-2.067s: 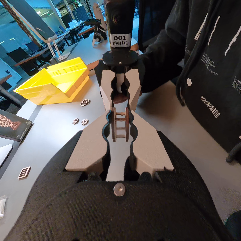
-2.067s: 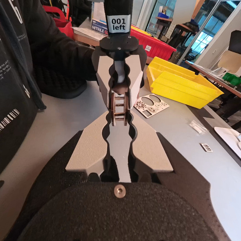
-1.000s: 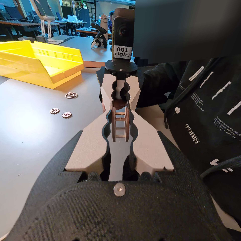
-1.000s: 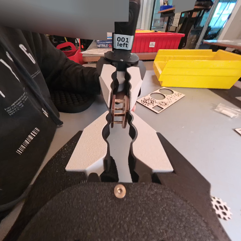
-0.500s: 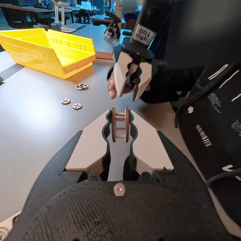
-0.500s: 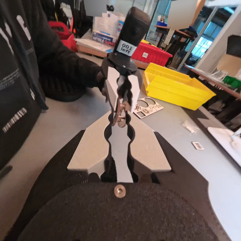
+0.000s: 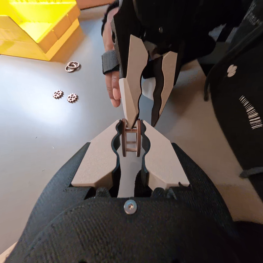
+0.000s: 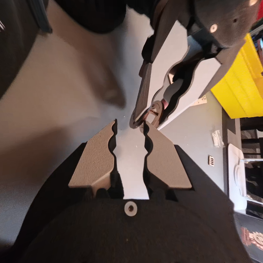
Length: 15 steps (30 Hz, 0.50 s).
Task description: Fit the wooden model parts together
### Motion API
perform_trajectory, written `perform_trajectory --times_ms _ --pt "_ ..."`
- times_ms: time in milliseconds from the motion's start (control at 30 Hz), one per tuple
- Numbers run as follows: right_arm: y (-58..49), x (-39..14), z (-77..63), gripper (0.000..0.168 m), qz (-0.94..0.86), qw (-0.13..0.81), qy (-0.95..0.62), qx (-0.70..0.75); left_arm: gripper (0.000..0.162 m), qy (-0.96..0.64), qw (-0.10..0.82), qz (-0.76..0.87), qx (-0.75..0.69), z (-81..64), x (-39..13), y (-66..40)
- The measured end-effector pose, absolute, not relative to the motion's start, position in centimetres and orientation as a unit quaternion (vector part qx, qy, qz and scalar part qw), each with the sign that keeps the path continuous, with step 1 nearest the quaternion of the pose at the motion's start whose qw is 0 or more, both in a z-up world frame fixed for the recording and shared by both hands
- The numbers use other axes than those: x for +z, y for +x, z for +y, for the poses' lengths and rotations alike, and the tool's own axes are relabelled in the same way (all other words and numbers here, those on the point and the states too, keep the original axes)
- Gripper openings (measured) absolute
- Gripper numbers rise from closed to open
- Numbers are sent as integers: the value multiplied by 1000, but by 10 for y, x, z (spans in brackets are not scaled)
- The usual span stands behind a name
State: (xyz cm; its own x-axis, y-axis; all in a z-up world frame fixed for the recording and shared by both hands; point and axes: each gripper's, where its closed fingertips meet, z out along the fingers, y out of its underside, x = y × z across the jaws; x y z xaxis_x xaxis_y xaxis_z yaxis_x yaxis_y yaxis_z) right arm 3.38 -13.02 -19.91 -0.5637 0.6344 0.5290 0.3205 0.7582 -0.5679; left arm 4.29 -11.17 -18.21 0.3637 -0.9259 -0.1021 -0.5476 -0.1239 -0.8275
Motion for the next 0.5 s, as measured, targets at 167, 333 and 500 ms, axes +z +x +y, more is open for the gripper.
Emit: perform_trajectory --times_ms 167,333,500 --pt "33 -205 -127 26 -871 368 -280 165 24 -723 398 530 -194 -112 -191 42" --pt "33 -211 -123 15 -872 360 -297 149 24 -729 386 531 -193 -112 -197 43" --pt "34 -217 -121 13 -872 355 -302 150 24 -729 388 527 -201 -112 -195 44"
